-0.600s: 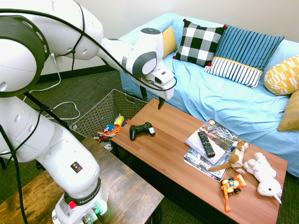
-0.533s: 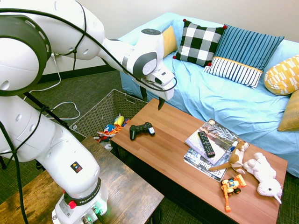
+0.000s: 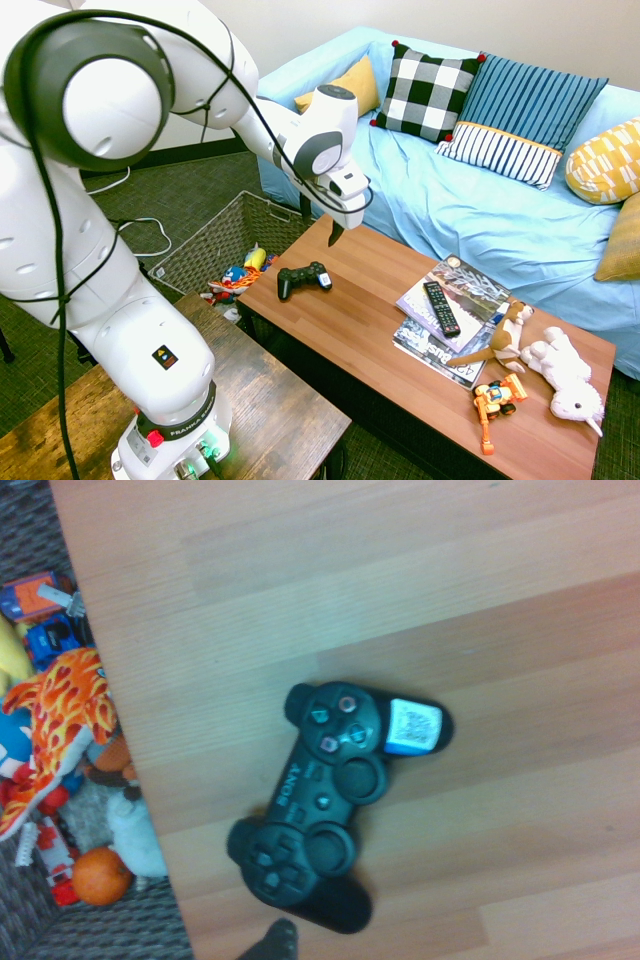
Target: Put the gamepad in the basket
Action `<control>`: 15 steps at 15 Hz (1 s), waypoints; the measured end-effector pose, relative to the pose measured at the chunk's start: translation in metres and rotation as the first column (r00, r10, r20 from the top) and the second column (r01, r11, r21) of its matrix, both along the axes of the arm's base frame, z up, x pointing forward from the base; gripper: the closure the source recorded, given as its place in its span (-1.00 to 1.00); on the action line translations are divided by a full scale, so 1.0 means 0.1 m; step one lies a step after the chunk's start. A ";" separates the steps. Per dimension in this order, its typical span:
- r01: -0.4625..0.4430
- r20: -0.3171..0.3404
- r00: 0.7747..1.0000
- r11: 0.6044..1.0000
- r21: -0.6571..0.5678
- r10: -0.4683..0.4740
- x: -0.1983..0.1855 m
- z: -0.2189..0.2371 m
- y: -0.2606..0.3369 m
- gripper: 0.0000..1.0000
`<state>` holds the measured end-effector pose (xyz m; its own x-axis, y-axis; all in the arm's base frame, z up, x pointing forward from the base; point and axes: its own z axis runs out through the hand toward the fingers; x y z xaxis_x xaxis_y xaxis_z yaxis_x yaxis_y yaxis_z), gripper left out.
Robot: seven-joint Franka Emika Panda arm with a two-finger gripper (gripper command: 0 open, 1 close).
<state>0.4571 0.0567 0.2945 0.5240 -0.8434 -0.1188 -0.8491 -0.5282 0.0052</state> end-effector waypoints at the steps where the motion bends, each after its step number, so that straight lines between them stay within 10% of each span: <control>1: 0.024 -0.021 0.999 1.000 0.014 -0.024 0.04 -0.15 0.12 -1.00; 15: 0.260 -0.128 0.958 0.966 -0.005 -0.258 0.14 -1.47 0.41 -1.00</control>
<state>0.4707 0.0978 0.1473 0.2679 -0.9463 -0.1809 -0.9495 -0.2911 0.1169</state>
